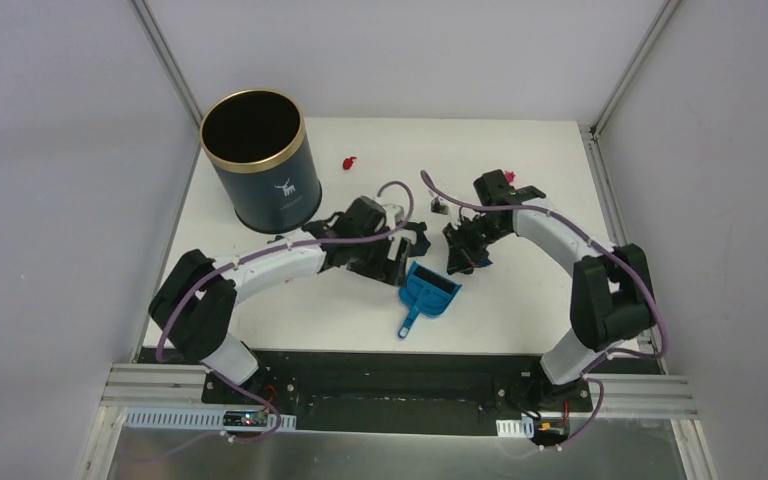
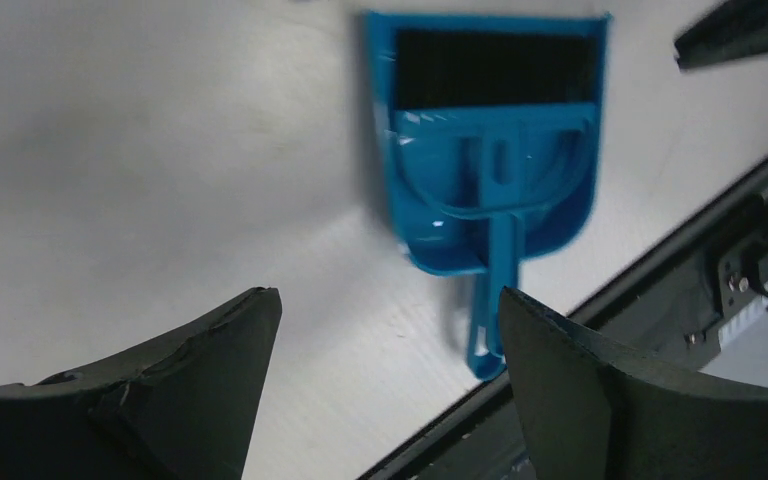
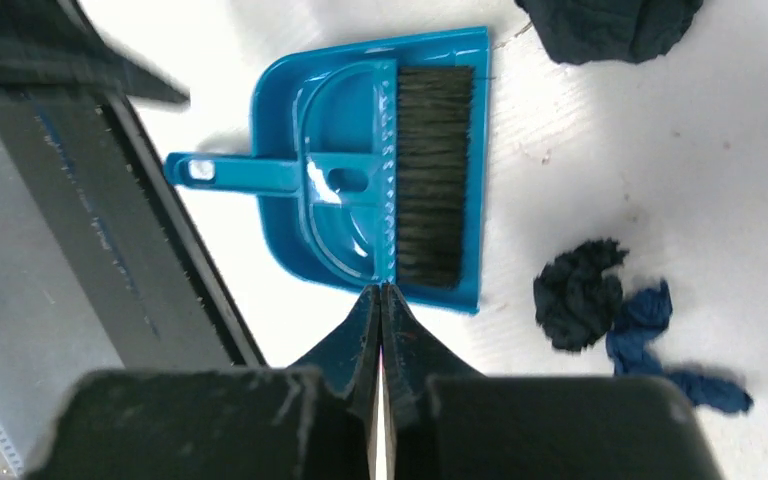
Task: Sweep away the paper scraps from the table
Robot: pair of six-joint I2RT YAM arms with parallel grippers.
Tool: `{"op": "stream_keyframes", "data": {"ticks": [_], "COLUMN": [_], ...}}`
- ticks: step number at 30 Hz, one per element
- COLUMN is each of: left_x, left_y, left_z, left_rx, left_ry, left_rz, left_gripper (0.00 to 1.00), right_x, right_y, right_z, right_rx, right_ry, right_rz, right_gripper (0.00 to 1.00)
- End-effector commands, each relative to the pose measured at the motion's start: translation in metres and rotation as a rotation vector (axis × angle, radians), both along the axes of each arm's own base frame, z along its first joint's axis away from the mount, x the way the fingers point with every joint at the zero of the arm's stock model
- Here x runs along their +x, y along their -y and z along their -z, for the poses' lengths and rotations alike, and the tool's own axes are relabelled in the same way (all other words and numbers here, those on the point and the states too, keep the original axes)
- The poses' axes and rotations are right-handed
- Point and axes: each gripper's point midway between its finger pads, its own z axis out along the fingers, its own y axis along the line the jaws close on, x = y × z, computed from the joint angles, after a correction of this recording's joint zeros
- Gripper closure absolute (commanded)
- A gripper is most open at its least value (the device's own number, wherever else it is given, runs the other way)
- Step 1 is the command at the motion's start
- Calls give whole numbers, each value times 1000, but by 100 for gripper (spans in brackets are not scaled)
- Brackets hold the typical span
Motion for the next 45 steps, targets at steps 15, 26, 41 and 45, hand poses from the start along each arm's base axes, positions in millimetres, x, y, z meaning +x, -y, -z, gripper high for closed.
{"op": "stream_keyframes", "data": {"ticks": [15,26,41,45], "left_x": [-82,-98,-98,-98], "left_y": [54,-28,-82,-84], "left_z": [10,-14,-4,-4], "left_rx": [11,-102,-118,-121], "left_ry": [194,123,77,80], "left_rz": [152,-311,-558,-552], "left_gripper": [28,23,21,21], "right_x": [-10,-7,-15,-19], "right_y": [22,-40,-53,-51], "right_z": [-50,-33,23,32], "right_rx": [238,124,-2,-13], "right_ry": [273,625,608,584], "right_rz": [-103,-635,-1010,-1106], "right_gripper": [59,58,57,56]}}
